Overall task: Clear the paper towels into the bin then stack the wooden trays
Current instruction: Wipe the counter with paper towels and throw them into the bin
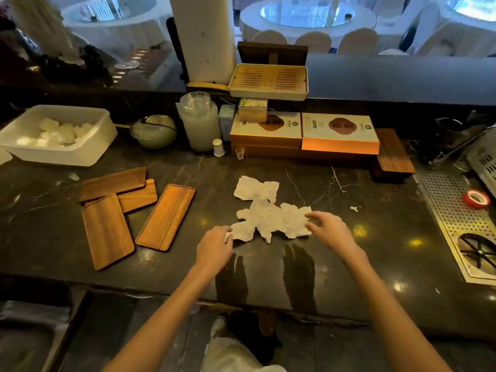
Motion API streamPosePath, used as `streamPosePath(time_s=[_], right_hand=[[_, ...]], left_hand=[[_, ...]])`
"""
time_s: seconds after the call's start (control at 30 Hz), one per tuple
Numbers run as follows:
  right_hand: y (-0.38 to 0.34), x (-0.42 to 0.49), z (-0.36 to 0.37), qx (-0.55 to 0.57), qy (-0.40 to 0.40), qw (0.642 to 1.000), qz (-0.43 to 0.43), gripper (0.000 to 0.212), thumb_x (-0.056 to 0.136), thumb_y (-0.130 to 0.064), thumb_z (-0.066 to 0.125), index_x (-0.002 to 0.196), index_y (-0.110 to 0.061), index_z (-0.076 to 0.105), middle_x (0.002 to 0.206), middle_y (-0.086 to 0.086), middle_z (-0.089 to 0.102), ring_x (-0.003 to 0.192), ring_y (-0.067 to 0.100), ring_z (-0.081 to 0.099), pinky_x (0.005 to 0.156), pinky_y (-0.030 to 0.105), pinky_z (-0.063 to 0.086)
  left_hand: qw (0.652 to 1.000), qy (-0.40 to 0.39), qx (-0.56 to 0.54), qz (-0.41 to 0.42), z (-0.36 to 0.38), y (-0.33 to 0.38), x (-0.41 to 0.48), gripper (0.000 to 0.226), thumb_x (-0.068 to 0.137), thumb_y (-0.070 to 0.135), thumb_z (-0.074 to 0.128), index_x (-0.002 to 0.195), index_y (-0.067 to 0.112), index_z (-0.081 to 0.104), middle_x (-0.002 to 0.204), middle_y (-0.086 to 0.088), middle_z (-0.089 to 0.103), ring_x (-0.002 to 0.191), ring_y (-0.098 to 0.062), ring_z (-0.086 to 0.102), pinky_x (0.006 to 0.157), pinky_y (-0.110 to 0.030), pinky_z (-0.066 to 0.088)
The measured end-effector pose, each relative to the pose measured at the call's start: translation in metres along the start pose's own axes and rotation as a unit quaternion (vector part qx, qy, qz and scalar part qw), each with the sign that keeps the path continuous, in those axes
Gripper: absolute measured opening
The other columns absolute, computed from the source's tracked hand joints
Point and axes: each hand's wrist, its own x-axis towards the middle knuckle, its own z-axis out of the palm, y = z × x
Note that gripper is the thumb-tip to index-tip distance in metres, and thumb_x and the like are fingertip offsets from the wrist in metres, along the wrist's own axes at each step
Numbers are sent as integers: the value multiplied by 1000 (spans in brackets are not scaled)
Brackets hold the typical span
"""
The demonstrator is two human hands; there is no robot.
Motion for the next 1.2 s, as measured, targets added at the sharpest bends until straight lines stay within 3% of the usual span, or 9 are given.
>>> streamPosePath(time_s=[0.17,0.27,0.4,0.53,0.7,0.87,0.97,1.07,1.2], right_hand=[[-19,49,44,-59,-78,992,79,70,86,-16,66,148,-23,33,152,9,36,136,32,40,107,48,42],[-11,55,73,-62,-120,983,124,72,88,-16,63,150,-24,26,154,10,29,141,33,28,111,49,36],[-10,50,98,-18,16,985,168,46,89,-14,64,132,-19,47,138,5,48,123,23,49,92,34,45],[-16,40,101,38,96,970,219,19,92,-20,59,109,-23,50,114,1,54,91,15,56,74,28,43],[-32,12,89,206,168,930,256,20,89,-19,59,103,-28,48,102,-4,55,85,9,56,65,24,47],[-42,-28,79,474,184,812,288,16,94,-18,54,106,-27,57,106,-2,60,96,16,60,70,28,53],[-42,-43,81,648,161,680,302,20,96,-9,46,110,-10,60,101,9,61,89,19,60,64,28,54],[-41,-54,92,768,119,559,288,27,99,-9,41,123,-2,52,105,13,58,85,17,62,57,24,57],[-36,-70,108,847,76,448,276,32,98,-3,39,129,-3,44,130,21,56,120,31,58,94,43,54]], left_hand=[[988,-143,53,-7,37,3,50,53,99,16,49,148,23,33,155,-12,27,140,-34,30,108,-48,38],[980,-190,53,7,58,-8,67,39,99,20,46,138,22,44,145,-14,37,135,-35,37,106,-48,42],[986,-162,31,30,74,-30,72,30,98,35,46,117,19,63,125,-7,55,121,-26,45,99,-38,45],[987,-149,10,58,79,-58,79,23,93,36,57,102,16,65,117,-1,53,112,-19,44,92,-28,42],[987,-138,-59,60,58,-77,90,17,84,25,72,90,14,60,113,5,35,108,-8,33,87,-17,30],[980,-101,-171,29,29,-86,91,7,88,5,62,86,6,56,119,1,40,107,-9,44,85,-18,35],[971,-102,-217,-7,20,-87,85,6,89,3,57,85,4,53,97,-10,54,86,-19,52,67,-25,38],[961,-94,-260,-31,15,-85,69,13,88,-2,53,82,9,47,88,-10,51,79,-19,48,62,-25,36],[945,-98,-307,-64,9,-81,41,21,89,-3,48,97,16,47,104,-6,49,91,-17,54,71,-31,52]])
